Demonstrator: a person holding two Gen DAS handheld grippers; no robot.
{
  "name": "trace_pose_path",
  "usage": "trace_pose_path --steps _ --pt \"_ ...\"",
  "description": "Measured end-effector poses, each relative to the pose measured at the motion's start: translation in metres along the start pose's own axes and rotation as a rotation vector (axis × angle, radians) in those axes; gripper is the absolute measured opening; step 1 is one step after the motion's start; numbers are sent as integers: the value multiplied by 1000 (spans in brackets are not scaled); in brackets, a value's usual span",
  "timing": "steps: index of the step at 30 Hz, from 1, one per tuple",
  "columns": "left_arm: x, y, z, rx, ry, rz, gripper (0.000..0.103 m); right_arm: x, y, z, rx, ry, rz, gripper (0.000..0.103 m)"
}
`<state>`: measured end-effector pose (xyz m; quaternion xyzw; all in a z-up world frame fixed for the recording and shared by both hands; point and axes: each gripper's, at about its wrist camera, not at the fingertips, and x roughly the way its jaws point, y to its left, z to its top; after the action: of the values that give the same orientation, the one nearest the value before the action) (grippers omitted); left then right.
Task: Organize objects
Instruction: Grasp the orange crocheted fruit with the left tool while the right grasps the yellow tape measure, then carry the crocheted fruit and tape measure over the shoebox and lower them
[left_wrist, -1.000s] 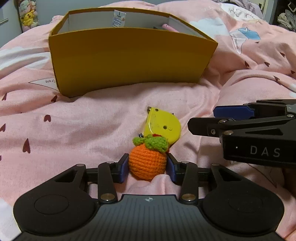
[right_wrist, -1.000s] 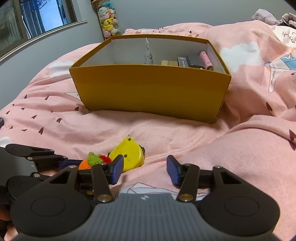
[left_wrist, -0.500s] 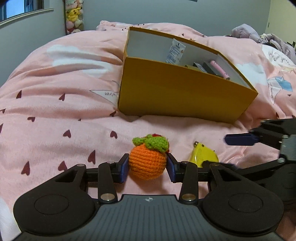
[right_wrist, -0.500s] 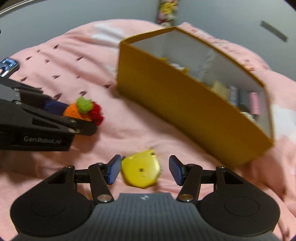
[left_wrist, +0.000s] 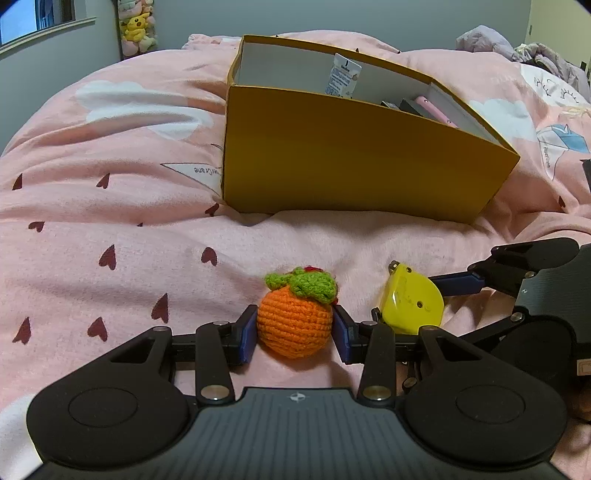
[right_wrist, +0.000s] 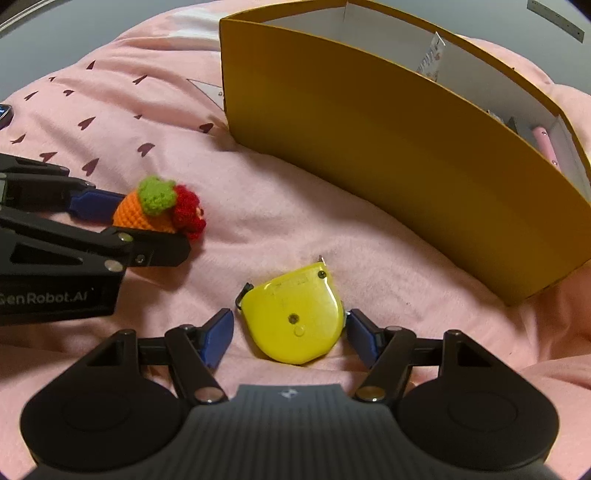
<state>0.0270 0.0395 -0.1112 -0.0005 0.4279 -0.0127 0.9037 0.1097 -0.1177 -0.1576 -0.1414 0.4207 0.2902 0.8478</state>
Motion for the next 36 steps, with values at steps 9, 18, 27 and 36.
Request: trace_pose_path --steps 9,18,27,36 --pt "1 -3 0 20 4 15 48 -6 10 -9 -45 -34 -34 62" --pt "-11 -7 -1 35 -40 12 47 -31 3 -13 -21 -126 -48 61" --pt "-30 -6 17 -20 -62 -49 47 -57 3 -2 3 -236 -83 61" --pt "-50 -5 65 -79 -111 -100 47 -95 -9 30 0 -372 -106 61"
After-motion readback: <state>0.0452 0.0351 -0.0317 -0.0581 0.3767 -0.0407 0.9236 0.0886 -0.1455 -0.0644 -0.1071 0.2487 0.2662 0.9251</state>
